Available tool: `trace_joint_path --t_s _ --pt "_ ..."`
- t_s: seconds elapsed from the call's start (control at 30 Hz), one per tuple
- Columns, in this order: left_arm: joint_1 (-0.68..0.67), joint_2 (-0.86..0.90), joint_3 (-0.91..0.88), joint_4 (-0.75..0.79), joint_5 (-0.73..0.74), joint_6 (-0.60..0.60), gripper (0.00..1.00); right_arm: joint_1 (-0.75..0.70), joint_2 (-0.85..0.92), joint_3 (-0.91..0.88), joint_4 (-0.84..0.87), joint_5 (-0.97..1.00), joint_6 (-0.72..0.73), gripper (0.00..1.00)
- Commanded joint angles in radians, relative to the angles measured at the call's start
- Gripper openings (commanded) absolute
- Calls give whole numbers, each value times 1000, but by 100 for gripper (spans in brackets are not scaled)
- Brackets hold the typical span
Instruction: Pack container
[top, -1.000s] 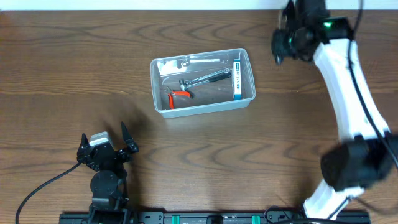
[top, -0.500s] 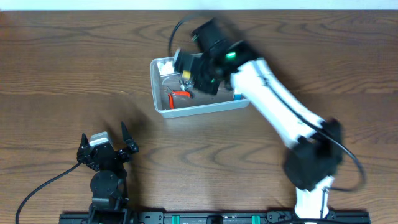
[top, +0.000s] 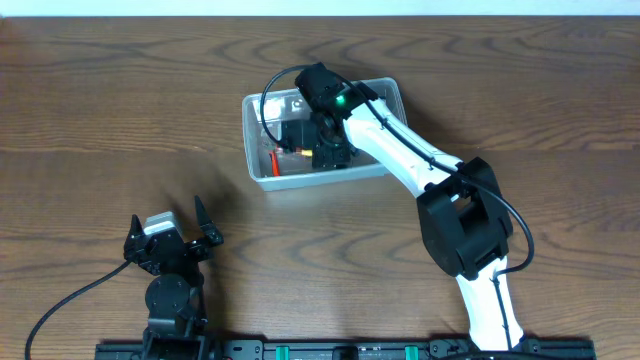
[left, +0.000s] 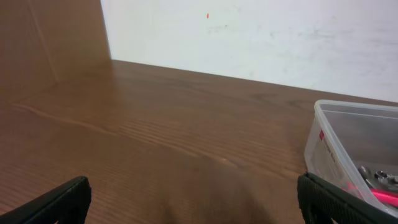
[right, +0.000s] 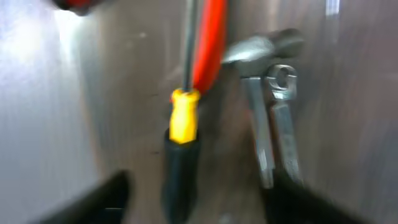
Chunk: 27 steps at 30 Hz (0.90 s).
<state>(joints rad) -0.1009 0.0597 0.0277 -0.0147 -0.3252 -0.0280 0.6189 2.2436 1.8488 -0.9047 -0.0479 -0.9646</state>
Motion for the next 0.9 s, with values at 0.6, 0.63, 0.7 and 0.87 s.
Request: trace_joint_path --t_s 0.6,0.63,0.7,0.87 --pt "2 -3 -24 -26 -16 2 98 4 -549 224 -173 91 858 99" --pt "2 -3 -24 -26 -16 2 98 4 -563 224 -192 78 899 99" --pt "2 -3 -24 -26 -16 2 98 3 -592 224 -226 40 960 99" --pt "2 -3 -24 -26 -16 2 98 -8 -637 224 -328 140 949 99"
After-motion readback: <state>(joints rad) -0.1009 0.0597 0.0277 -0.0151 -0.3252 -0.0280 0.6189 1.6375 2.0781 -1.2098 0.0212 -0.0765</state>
